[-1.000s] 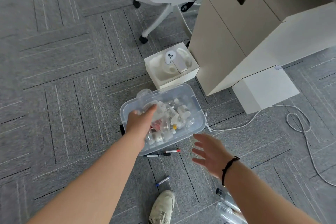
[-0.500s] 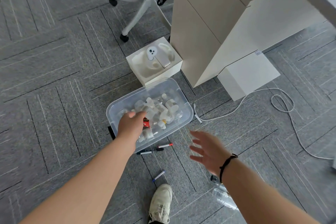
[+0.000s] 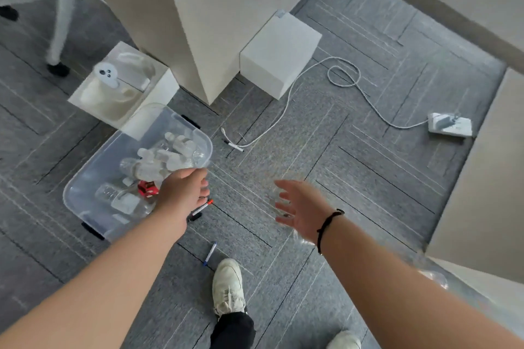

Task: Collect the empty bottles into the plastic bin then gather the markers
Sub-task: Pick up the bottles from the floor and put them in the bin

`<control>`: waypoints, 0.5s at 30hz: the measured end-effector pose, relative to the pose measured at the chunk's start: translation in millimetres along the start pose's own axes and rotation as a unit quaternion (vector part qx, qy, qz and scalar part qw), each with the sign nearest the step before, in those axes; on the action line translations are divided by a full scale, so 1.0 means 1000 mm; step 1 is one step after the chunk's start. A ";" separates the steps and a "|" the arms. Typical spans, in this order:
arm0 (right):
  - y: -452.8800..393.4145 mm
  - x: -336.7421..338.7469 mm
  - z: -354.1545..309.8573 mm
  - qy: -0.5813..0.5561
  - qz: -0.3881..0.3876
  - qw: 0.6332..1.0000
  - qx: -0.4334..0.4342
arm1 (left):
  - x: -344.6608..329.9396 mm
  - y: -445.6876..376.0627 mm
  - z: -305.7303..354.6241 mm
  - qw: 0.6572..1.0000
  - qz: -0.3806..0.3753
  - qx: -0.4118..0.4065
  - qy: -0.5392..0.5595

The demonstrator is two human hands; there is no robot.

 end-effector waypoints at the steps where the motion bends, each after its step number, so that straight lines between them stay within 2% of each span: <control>1: -0.004 0.022 0.010 -0.019 0.012 1.000 -0.008 | -0.022 0.008 -0.005 1.000 -0.018 -0.004 -0.018; 8: -0.032 0.184 0.115 -0.163 0.073 0.982 -0.064 | -0.177 0.078 -0.064 0.970 -0.127 -0.071 -0.192; 12: -0.060 0.259 0.197 -0.235 0.103 0.961 -0.102 | -0.259 0.104 -0.113 0.917 -0.176 -0.152 -0.325; 15: -0.101 0.280 0.246 -0.274 0.117 0.946 -0.126 | -0.310 0.089 -0.151 0.873 -0.175 -0.199 -0.410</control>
Point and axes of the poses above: each hand's wrist, its own y-axis away from the middle knuckle, its own x-axis out of the back of the hand, z = x × y, the point moved 8 cm from there along -y, towards the middle knuckle, and after that the axes turned 10 degrees about z, right-handed, at the moved point
